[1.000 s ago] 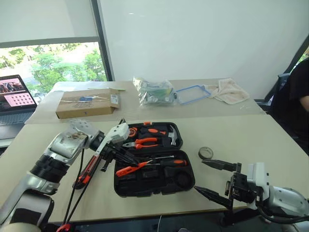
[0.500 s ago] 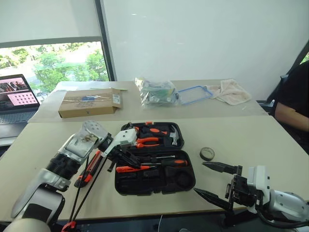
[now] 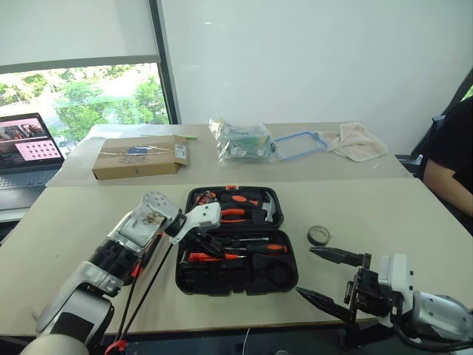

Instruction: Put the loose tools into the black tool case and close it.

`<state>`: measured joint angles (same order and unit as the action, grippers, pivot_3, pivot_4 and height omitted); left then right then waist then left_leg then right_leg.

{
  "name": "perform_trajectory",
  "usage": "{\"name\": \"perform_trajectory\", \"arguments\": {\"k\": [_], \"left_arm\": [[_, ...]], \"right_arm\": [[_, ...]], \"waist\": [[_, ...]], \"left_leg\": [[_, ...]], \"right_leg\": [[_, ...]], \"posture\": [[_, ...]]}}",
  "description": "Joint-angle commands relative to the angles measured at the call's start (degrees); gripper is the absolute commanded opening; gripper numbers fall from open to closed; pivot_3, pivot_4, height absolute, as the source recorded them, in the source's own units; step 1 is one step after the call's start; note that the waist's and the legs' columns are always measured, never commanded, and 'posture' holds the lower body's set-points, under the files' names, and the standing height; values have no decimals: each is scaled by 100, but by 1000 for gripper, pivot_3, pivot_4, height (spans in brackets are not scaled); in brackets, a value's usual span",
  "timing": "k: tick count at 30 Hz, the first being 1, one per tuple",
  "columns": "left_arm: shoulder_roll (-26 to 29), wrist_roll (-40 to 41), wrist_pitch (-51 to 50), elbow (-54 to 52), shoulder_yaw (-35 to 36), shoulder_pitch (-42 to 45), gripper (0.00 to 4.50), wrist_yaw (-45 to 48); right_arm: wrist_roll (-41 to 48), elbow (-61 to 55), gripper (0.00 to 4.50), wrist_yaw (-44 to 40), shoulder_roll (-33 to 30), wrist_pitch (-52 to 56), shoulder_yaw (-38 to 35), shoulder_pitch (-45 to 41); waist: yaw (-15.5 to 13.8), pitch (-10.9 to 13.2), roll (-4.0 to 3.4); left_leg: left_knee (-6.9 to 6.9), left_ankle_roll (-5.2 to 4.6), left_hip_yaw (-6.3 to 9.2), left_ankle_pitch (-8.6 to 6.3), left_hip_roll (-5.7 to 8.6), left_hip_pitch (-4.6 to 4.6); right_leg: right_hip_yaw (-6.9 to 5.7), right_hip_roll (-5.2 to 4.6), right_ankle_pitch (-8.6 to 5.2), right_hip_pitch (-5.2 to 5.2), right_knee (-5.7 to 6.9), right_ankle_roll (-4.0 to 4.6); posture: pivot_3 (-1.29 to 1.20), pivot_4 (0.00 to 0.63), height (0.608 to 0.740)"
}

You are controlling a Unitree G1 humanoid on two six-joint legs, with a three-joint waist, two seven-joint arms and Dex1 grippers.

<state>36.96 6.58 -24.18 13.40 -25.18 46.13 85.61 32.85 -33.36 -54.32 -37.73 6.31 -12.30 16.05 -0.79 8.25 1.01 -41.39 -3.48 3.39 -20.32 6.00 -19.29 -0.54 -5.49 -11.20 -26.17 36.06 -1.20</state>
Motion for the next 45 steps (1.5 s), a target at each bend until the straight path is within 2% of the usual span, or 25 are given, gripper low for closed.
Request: {"name": "perform_trajectory", "arguments": {"k": [1,6,16,19,24,29,32,34,38,39,45], "left_arm": [[304,-147,83,-96,123,0,226,35],[596,-115,54,-169,107,110,226,341],[527,-277,173,-125,66,29,226,225],[460,-98,450,-141,294,1,1152,164],[337,418,822,-191,753,37,3082,417],[405,728,1176,-185,1176,-28,3082,497],[618,699,1509,-58,1249,-326,2340,620],[733,826,1475,-98,1329,-604,1530,680],[786,882,1739,-141,1369,-1058,257,674],[768,833,1786,-139,1369,-1123,81,631],[553,695,1922,-48,1371,-1232,81,248]], "right_arm": [[61,-238,4500,44,21,-94,-94,4],[55,-206,4500,36,25,-110,-83,13],[44,-190,4500,64,45,-105,-19,-35],[38,-158,4500,58,41,-108,-14,-56],[48,-136,4500,38,38,-101,0,-72],[68,-121,4500,-1,25,-86,11,-75],[50,-102,4500,-14,42,-108,22,-74],[24,-93,4500,-9,70,-123,55,-78],[-13,-67,4500,-10,111,-139,103,-110],[-18,-59,4500,-14,117,-140,105,-121],[-27,-26,4500,-33,119,-134,132,-186]], "waist": [[8,0,0],[22,0,0],[23,0,0],[15,0,0],[4,0,0],[12,0,0],[27,-2,-3],[44,-2,-3],[18,-1,-3],[2,-1,-3],[-13,-1,-3]], "left_leg": [[0,0,0,0,0,0],[1,0,0,0,-2,1],[4,0,0,0,-2,1],[2,0,0,0,-2,0],[1,-1,0,0,0,-2],[1,0,0,0,-1,-1],[2,0,0,0,-1,1],[7,0,0,0,-1,4],[6,0,0,0,-1,3],[3,-1,0,-1,0,0],[0,-2,0,-1,2,1]], "right_leg": [[0,0,0,0,0,0],[1,4,0,-2,0,0],[1,5,0,-2,-1,0],[1,4,0,-2,-1,0],[-2,1,0,-2,-2,0],[-2,2,0,-3,-3,0],[-2,2,0,-2,-3,0],[1,3,0,-3,-3,0],[0,5,0,-4,-3,0],[-1,3,0,-3,-5,0],[-1,0,3,1,-7,-4]], "posture": [[0,150,740],[0,150,740],[0,150,740],[0,150,740],[0,150,740],[0,150,740],[0,150,740],[0,150,740],[0,150,740],[0,150,740],[0,150,740]]}}
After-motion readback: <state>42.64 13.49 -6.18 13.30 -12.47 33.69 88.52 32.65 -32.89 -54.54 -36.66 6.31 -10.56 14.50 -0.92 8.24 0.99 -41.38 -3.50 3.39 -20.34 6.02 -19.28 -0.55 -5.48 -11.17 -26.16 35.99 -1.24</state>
